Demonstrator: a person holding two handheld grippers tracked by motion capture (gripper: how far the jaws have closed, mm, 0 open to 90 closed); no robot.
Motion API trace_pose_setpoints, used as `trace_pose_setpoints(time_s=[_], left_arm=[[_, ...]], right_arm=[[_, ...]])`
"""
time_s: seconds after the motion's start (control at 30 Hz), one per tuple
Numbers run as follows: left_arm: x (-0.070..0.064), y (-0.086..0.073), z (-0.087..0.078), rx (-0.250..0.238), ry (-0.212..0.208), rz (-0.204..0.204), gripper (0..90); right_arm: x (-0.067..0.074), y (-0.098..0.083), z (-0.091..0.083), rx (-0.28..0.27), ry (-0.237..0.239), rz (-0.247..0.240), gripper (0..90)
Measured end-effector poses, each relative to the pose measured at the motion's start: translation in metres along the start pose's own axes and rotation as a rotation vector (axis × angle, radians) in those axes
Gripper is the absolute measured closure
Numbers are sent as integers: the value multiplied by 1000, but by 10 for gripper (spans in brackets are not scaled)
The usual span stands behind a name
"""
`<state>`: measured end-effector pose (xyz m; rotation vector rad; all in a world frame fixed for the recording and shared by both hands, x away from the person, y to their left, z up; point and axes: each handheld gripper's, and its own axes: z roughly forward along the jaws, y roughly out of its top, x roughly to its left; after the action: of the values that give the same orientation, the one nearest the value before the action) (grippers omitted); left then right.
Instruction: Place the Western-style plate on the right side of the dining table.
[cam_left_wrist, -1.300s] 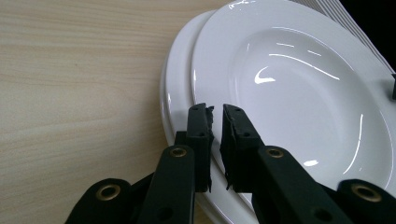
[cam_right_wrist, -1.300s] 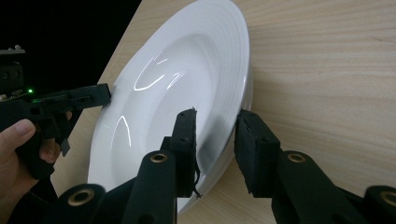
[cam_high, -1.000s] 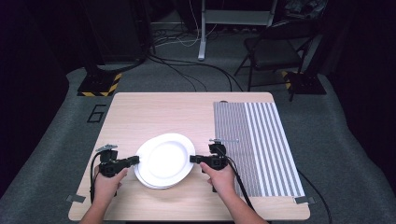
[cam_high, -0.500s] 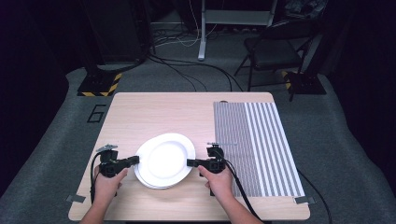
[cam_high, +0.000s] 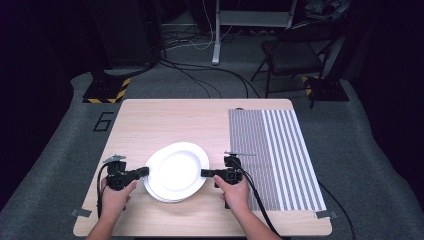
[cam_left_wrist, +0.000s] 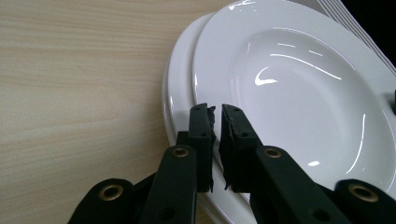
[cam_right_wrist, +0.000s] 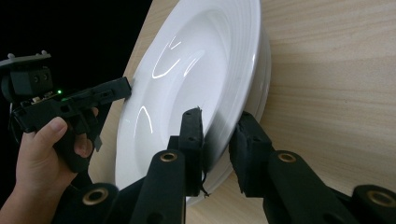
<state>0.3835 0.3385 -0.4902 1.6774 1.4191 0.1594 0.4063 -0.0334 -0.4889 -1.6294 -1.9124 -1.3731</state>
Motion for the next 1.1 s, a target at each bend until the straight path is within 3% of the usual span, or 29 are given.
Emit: trace_pose_setpoints(time_s=[0.27, 0.57, 0.63, 0.83, 1.1], left_arm=[[1, 0, 0, 2, 0, 15, 831], [0, -1, 1, -8, -1, 12, 830], [0, -1, 2, -15, 0, 16, 830], [-1, -1, 2, 0, -4, 24, 828], [-1, -1, 3, -9, -14, 5, 820]], right_arm=[[-8, 0, 0, -26, 50, 107, 797], [-12, 1, 1, -35, 71, 152, 819], [-12, 1, 0, -36, 81, 188, 829], [-13, 2, -2, -55, 91, 200, 842], [-15, 1, -1, -78, 101, 247, 857]])
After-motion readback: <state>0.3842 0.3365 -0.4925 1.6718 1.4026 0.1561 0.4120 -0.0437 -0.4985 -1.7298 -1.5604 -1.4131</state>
